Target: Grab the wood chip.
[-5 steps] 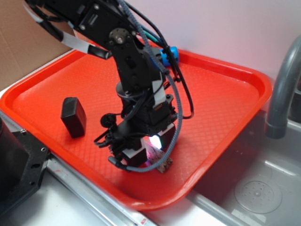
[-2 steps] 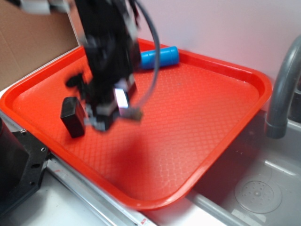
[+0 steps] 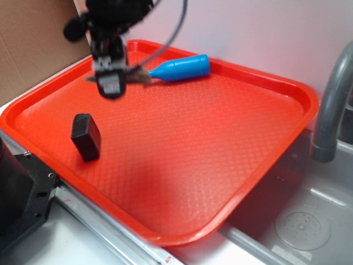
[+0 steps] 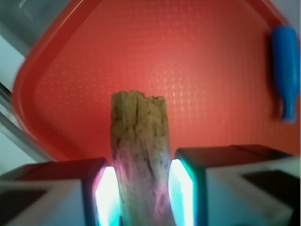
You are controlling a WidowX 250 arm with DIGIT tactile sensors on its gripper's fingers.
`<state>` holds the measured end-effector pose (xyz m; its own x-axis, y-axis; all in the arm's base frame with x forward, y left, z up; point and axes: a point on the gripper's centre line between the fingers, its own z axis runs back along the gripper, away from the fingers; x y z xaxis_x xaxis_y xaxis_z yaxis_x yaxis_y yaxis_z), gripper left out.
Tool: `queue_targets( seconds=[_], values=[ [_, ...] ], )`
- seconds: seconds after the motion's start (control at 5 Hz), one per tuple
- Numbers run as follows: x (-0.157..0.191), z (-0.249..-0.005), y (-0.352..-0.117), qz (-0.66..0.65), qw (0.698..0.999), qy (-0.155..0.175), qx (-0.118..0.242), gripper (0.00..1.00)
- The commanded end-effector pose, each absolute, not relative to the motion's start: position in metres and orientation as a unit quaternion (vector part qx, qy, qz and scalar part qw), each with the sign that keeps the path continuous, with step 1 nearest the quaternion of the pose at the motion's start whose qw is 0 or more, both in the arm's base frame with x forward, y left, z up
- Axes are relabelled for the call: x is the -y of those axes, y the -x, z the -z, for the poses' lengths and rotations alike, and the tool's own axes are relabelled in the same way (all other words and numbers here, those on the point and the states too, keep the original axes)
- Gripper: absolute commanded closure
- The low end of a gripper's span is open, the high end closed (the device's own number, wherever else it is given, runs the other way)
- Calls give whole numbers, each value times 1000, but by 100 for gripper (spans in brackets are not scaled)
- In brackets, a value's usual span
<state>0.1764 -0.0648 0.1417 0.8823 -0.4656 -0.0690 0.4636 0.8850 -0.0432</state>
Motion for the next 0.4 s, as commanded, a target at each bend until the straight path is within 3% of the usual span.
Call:
queue_targets(
  seconds=[0.0, 0.2],
  values=[
    [46, -181, -164, 1, 1000, 4, 3, 100],
    [41, -184, -166, -124, 992, 14, 3, 100]
  ],
)
